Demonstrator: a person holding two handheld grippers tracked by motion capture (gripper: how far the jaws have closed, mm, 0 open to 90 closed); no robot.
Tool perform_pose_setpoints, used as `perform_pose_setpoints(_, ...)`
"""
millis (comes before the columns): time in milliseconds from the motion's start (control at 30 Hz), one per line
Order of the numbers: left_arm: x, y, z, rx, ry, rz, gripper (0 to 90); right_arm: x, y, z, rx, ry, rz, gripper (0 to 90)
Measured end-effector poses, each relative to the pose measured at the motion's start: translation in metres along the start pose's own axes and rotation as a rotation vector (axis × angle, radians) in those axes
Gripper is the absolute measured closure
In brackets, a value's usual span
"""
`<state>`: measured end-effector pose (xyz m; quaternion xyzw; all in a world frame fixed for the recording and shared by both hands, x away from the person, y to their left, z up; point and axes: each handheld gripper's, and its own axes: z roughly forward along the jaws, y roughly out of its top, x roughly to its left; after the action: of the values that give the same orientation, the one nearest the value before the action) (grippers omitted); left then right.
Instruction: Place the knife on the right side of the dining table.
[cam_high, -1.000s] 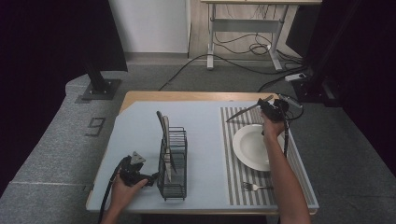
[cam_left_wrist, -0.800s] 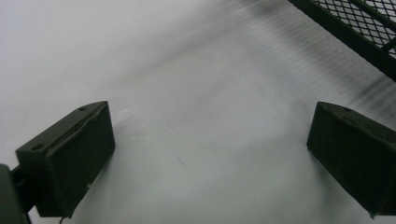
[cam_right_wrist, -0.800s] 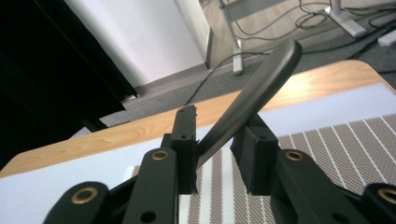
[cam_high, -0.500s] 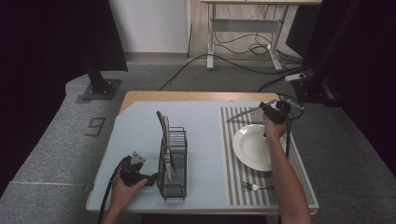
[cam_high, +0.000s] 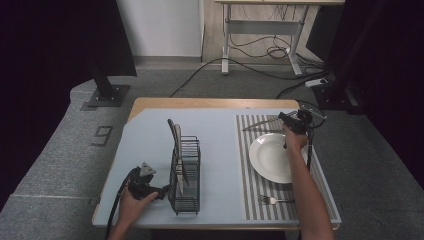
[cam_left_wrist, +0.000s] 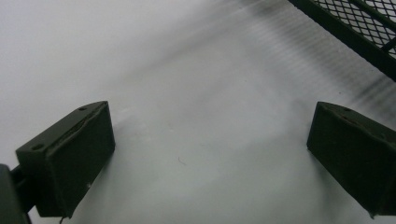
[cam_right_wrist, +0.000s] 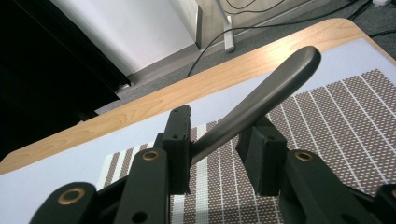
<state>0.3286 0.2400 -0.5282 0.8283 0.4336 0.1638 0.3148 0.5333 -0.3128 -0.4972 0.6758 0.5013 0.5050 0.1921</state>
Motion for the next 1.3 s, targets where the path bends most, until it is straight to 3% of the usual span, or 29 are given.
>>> perform_pose_setpoints(300, 0.0000, 0.0000, 0.0000, 0.000, 0.000, 0.000, 0.2, -0.0025, -0.0017, 0.0024, 0.017, -0.016, 0.009, 62.9)
perform_pose_setpoints(1000, 0.0000, 0.0000, 0.0000, 0.000, 0.000, 0.000, 0.2, -0.0088, -0.0067, 0.0084, 0.064, -0.082, 0.089, 60.2)
perform_pose_setpoints(1300, 0.0000, 0.0000, 0.0000, 0.000, 0.000, 0.000, 0.2, -0.0068, -0.0072, 0.0092, 0.068, -0.119, 0.066, 58.0)
